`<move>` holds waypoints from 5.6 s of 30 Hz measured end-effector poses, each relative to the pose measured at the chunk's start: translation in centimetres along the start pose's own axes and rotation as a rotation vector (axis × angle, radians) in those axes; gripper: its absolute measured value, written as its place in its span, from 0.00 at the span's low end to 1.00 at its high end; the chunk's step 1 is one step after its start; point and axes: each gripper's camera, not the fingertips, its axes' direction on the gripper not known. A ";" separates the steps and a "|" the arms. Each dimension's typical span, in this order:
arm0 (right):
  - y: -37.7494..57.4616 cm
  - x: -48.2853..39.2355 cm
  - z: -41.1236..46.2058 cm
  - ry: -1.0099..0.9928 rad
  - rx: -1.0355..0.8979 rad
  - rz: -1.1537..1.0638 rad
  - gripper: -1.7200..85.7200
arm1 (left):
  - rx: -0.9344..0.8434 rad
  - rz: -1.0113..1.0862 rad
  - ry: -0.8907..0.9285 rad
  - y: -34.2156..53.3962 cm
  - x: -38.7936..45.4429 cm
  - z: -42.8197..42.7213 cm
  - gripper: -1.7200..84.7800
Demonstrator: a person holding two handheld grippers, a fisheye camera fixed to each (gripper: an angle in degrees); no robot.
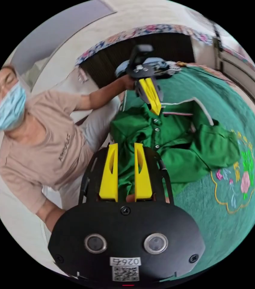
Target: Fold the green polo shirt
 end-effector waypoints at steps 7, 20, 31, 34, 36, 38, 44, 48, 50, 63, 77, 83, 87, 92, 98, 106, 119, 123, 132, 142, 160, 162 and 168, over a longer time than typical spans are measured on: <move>-3.7 15.3 5.8 0.191 0.355 0.572 0.13 | 0.348 -0.329 -0.404 2.2 -1.5 -2.3 0.24; -14.9 24.4 20.2 0.841 0.223 0.797 0.00 | 0.200 -0.218 -0.528 0.4 4.0 -2.3 0.04; -18.9 23.2 28.0 0.774 0.317 0.695 0.06 | 0.440 -0.587 -0.427 5.9 1.2 -4.1 0.12; -22.3 23.2 33.3 0.744 0.173 0.618 0.10 | 0.367 -0.425 -0.467 3.0 4.0 -2.6 0.12; -23.1 23.4 35.4 0.724 0.096 0.613 0.09 | 0.303 -0.314 -0.462 1.1 5.5 -1.0 0.13; -22.8 23.6 37.0 0.657 -0.009 0.619 0.02 | 0.171 -0.211 -0.421 -0.7 6.3 1.5 0.13; -18.1 16.3 27.1 0.443 0.177 0.491 0.01 | -0.190 0.161 -0.386 -3.2 9.6 6.8 0.02; -11.3 13.5 19.8 0.374 0.268 0.576 0.01 | -0.063 0.267 -0.189 -2.3 10.1 2.8 0.01; -7.1 12.7 16.3 0.264 0.308 0.596 0.01 | -0.010 0.364 0.033 -1.7 10.4 1.4 0.01; -2.9 5.2 17.4 0.222 0.097 0.527 0.03 | -0.193 0.651 0.561 -2.7 10.3 4.8 0.01; 7.1 -2.3 16.8 0.291 0.292 0.379 0.11 | 0.036 0.019 0.128 -2.4 -3.6 -0.8 0.01; 10.3 -0.9 23.9 0.066 -0.142 0.211 0.01 | -0.248 0.215 0.344 -3.6 -2.6 3.5 0.01; 15.8 -3.7 21.6 -0.173 -0.265 -0.017 0.01 | -0.009 0.509 0.327 -2.5 1.2 -2.9 0.01; 22.7 -2.9 21.6 0.018 -0.304 -0.067 0.02 | 0.393 0.306 0.218 0.6 -3.2 -10.0 0.01; 21.9 10.1 18.5 0.061 0.275 0.224 0.09 | 0.232 -0.195 0.095 -2.3 -10.2 -4.8 0.01; 12.2 28.5 42.0 0.336 -0.181 0.379 0.04 | -0.142 -0.229 0.025 -8.7 -10.5 5.1 0.01; 22.4 49.3 37.0 0.925 0.265 1.033 0.01 | -0.329 -0.244 -0.318 -8.8 -6.4 3.8 0.01; 19.6 52.3 42.1 1.013 0.286 0.970 0.06 | -0.197 -0.248 -0.388 -10.0 -4.9 3.3 0.01; 3.3 60.4 72.6 0.529 -0.225 0.353 0.02 | -0.189 -0.255 -0.196 -11.0 -5.2 7.9 0.01; 16.9 67.3 62.1 0.976 -0.042 1.148 0.04 | -0.201 -0.272 -0.472 -8.9 -3.3 4.2 0.01; -0.3 56.8 84.3 0.805 -0.522 0.721 0.01 | -0.325 0.111 -0.331 -8.7 3.4 8.3 0.01; 1.5 54.6 79.9 0.754 -0.424 0.816 0.00 | -0.339 0.097 -0.341 -7.5 2.8 7.4 0.01; 9.0 43.7 65.7 0.589 0.030 1.007 0.00 | -0.185 0.017 -0.312 -4.1 1.3 1.6 0.01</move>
